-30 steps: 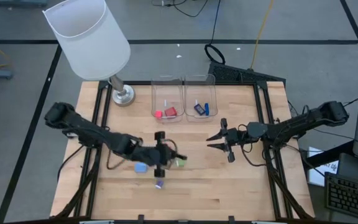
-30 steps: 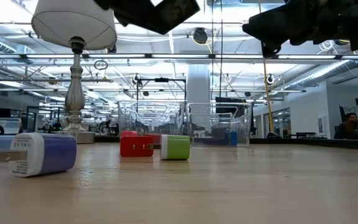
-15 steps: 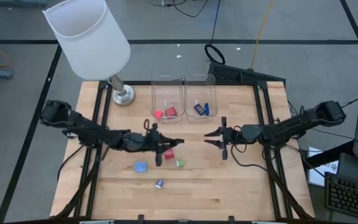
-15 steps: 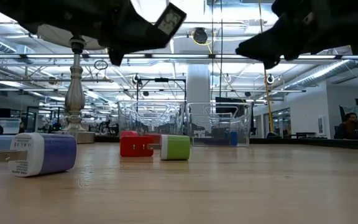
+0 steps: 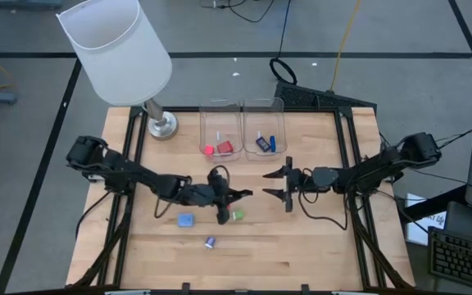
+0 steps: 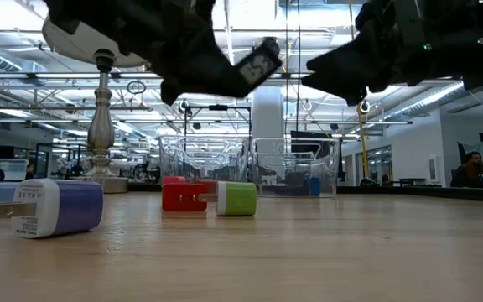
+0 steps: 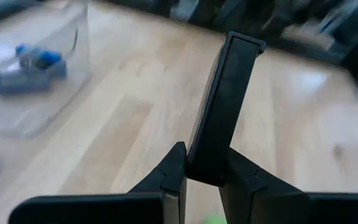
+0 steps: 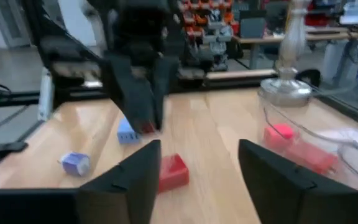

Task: Pick & Place Office items
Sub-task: Put the black timer into the right transparent bin

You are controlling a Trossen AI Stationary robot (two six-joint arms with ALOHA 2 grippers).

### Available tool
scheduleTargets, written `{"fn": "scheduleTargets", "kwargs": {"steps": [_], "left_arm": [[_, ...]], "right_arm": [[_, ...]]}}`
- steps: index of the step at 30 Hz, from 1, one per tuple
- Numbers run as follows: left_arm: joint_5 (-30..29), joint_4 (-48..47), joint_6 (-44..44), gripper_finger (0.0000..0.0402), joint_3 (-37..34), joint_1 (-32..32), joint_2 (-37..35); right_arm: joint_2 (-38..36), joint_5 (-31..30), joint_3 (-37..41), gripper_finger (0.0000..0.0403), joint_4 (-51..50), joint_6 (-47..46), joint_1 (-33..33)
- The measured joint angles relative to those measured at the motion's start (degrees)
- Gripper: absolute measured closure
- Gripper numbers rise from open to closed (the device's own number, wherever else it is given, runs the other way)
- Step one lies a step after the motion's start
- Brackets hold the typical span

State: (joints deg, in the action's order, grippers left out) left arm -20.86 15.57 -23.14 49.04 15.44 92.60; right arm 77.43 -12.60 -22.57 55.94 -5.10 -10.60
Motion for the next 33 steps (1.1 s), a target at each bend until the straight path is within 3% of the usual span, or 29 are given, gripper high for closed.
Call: {"fn": "scheduleTargets", "kwargs": {"steps": [8, 28, 33], "left_arm": [[0.13, -4.53, 1.58, 0.0334, 6.52, -0.15, 5.02], [1.52, -5.03, 3.24, 0.034, 7.86, -0.92, 5.7], [2.54, -5.03, 3.48, 0.0334, 7.86, -1.37, 5.7]], "right_arm": [[1.66, 1.37, -1.2, 0.013, 0.36, 1.04, -0.7], [2.24, 2.03, -4.45, 0.0147, -3.16, -0.24, -3.77], [5.96, 0.65, -4.51, 0.015, -0.69, -0.21, -3.78]]}}
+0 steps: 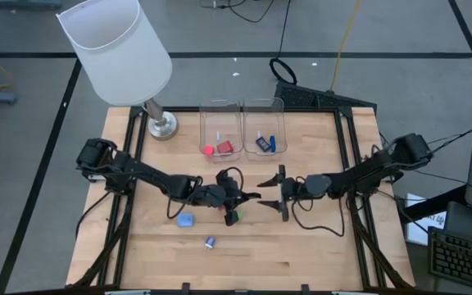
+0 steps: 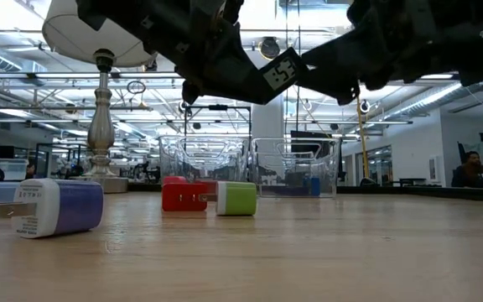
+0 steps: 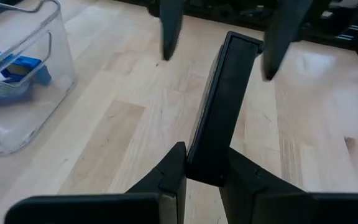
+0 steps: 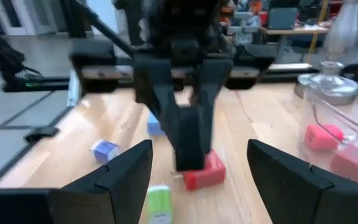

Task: Pick & Place Office items
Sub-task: Put the black timer into the right transparent bin

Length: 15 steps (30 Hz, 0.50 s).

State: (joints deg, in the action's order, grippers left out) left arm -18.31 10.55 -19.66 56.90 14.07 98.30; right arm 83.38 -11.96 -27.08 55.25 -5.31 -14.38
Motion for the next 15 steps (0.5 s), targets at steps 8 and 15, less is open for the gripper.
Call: {"fn": "scheduleTargets", "kwargs": {"steps": [8, 15], "left_arm": [[1.8, -0.23, -0.46, 0.0338, -0.02, -1.08, 0.0], [1.82, -0.43, -0.45, 0.0341, -0.03, -0.84, -0.02]], "right_arm": [[5.54, -0.21, -4.18, 0.015, 1.36, 2.02, 0.01], [5.15, -0.23, -4.12, 0.015, 1.06, 2.57, 0.01]]}}
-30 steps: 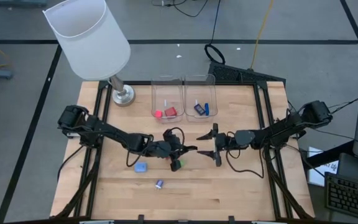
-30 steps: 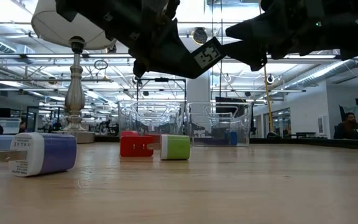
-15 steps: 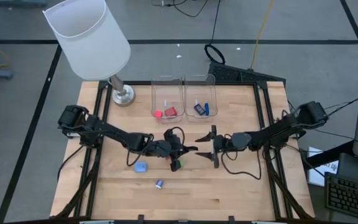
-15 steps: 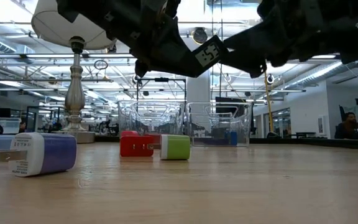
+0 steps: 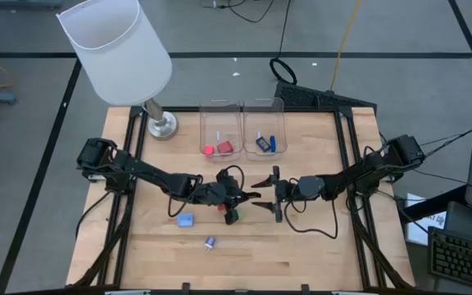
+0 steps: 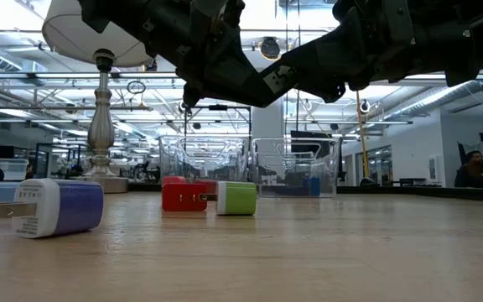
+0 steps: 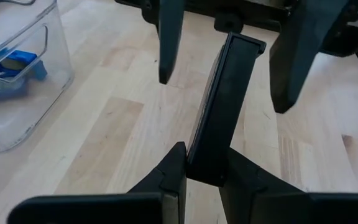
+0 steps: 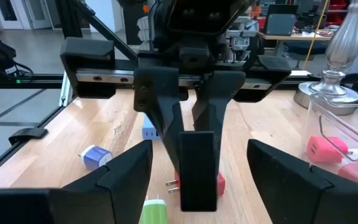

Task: Pick & Place Office items
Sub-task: Put the black timer into the right transparent bin

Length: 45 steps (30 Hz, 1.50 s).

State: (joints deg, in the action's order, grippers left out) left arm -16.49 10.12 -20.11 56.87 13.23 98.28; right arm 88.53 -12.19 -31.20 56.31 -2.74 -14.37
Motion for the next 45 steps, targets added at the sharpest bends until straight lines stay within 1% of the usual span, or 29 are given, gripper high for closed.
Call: {"fn": "scheduleTargets", "kwargs": {"steps": [3, 6, 10, 14, 17, 22, 27, 30, 34, 38, 45], "left_arm": [[0.02, -0.01, -0.14, 0.0342, -0.01, -0.02, -0.02], [0.0, -0.01, -0.6, 0.0339, -0.01, 0.15, -0.02], [0.0, 0.01, -0.78, 0.0331, -0.01, 0.39, -0.02], [-0.02, 0.01, -0.86, 0.0342, -0.01, 0.35, -0.02], [0.0, 0.01, -0.9, 0.0342, -0.01, 0.33, -0.02], [0.02, 0.01, -0.93, 0.0327, -0.01, 0.35, -0.02], [0.02, 0.0, -0.94, 0.034, -0.01, 0.35, -0.02], [0.02, 0.01, -0.95, 0.0342, -0.01, 0.35, -0.02], [0.07, 0.01, -0.97, 0.0321, -0.01, 0.35, -0.02], [0.15, 0.28, -0.62, 0.03, -0.01, 0.35, -0.02], [0.15, 0.49, -0.65, 0.0277, -0.02, 0.35, -0.04]], "right_arm": [[0.0, 0.01, 0.02, 0.0154, 0.0, 0.0, 0.0], [0.0, 0.02, 0.02, 0.0167, 0.0, 0.0, 0.0], [-0.01, 0.2, 0.04, 0.0194, -0.43, 0.0, 0.0], [-0.02, 0.22, 0.07, 0.0222, -1.51, 0.0, 0.0], [-0.04, 0.22, 0.07, 0.0242, -1.42, 0.1, 0.0], [-0.04, 0.24, 0.07, 0.027, -1.37, 0.63, 0.0], [-0.04, 0.24, 0.07, 0.0297, -1.36, 0.63, 0.0], [-0.04, 0.29, 0.07, 0.0313, -1.36, 0.65, 0.0], [-0.04, 0.24, 0.09, 0.0332, -1.36, 0.66, 0.0], [-0.04, 0.26, 0.09, 0.0342, -1.36, 1.64, 0.02], [-0.04, 0.28, 0.09, 0.0332, -1.36, 1.95, 0.02]]}}
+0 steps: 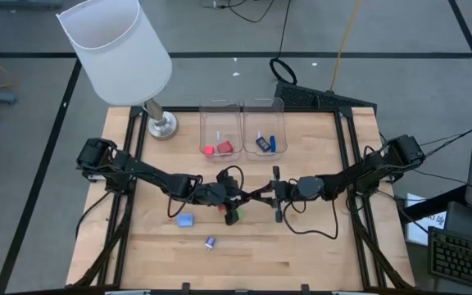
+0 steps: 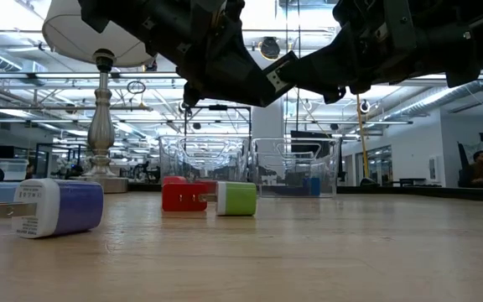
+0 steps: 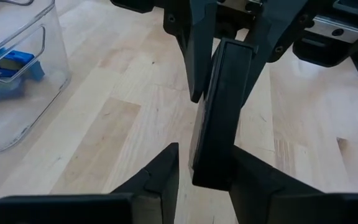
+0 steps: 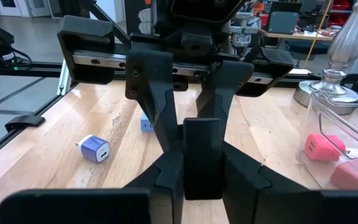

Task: Pick & Place Office items
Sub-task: Put the black timer into the right transparent bin

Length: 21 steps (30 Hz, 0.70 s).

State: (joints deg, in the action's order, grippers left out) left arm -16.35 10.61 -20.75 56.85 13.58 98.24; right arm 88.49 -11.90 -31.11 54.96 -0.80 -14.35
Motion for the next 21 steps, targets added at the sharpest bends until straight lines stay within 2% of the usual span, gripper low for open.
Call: {"fn": "scheduleTargets", "kwargs": {"steps": [6, 12, 21], "left_arm": [[1.74, 0.14, 0.43, 0.0276, -0.02, 0.0, -0.23], [3.48, -0.12, 2.08, 0.0276, -0.04, -0.15, -0.72], [4.49, -1.05, -0.33, 0.0215, -0.04, -0.05, -0.72]], "right_arm": [[0.0, 0.02, 0.0, 0.0346, 0.0, 0.0, 0.0], [0.02, 0.15, 0.0, 0.0335, -0.37, -0.01, -0.02], [0.02, 0.1, 0.02, 0.0346, -0.63, -0.02, -0.02]]}}
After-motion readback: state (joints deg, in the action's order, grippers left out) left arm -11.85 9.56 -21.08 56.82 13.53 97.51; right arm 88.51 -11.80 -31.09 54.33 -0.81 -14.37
